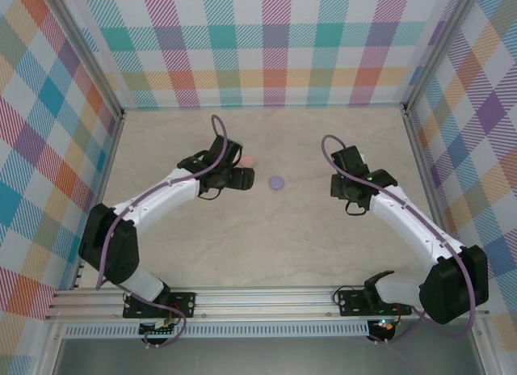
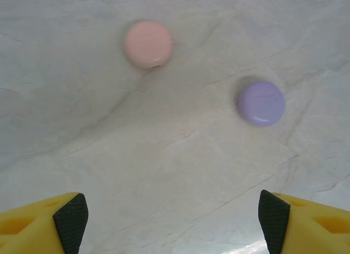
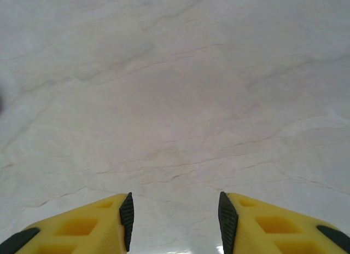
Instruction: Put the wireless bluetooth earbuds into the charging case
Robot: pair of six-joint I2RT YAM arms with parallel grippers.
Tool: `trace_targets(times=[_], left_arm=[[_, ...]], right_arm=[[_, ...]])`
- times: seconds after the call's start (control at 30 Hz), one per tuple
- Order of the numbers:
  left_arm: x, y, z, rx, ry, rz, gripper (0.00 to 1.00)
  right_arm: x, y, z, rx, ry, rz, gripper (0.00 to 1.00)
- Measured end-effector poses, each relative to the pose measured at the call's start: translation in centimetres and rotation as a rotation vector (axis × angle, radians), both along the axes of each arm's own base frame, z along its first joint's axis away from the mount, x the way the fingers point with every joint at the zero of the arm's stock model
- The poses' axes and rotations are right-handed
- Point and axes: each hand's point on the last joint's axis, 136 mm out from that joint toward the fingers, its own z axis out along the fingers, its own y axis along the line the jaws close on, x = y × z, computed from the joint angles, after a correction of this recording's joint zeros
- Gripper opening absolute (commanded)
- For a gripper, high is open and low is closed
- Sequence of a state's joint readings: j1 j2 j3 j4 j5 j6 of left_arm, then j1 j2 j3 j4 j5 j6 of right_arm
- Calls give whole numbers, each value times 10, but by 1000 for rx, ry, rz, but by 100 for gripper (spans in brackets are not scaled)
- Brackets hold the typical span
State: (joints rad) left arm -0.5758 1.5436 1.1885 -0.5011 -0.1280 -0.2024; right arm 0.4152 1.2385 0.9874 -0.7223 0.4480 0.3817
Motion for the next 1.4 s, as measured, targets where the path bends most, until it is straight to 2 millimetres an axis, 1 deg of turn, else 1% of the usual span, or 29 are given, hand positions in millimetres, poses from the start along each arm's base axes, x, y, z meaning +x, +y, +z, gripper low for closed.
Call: trace_targets(times=[0.07,0.23,0.37,0.47,0.6,0.77,0.97,1.03,1.17,1.27,1.4], left_arm=[[-5,19,1,49,-26,28,86],[-9,69,7,147,-80,130,88],[-11,106,8,216,-114,217,94],[-13,128,3,259,-144,271,100],[-16,147,-9,294,-180,311,100],[-14,170,-23,298,-249,347,100],[-10,186,-43,225,-311,355,100],[-4,187,-45,191,-332,351,100],[9,181,-51,111,-383,316,100],[14,174,-58,70,-401,274,100],[20,167,-63,33,-436,224,100]], right_arm=[[-1,-14,-2,-43,-13,-33,47],[-6,-47,-12,-98,-33,-116,48],[-8,-70,-25,-101,-54,-184,48],[-8,-82,-32,-80,-82,-219,48],[-6,-91,-45,-33,-132,-245,50],[-1,-95,-65,40,-188,-233,53],[11,-89,-72,103,-292,-151,55],[18,-86,-70,124,-323,-123,56],[36,-77,-64,162,-402,-55,59],[45,-70,-62,173,-440,-4,60],[55,-62,-57,186,-496,54,61]])
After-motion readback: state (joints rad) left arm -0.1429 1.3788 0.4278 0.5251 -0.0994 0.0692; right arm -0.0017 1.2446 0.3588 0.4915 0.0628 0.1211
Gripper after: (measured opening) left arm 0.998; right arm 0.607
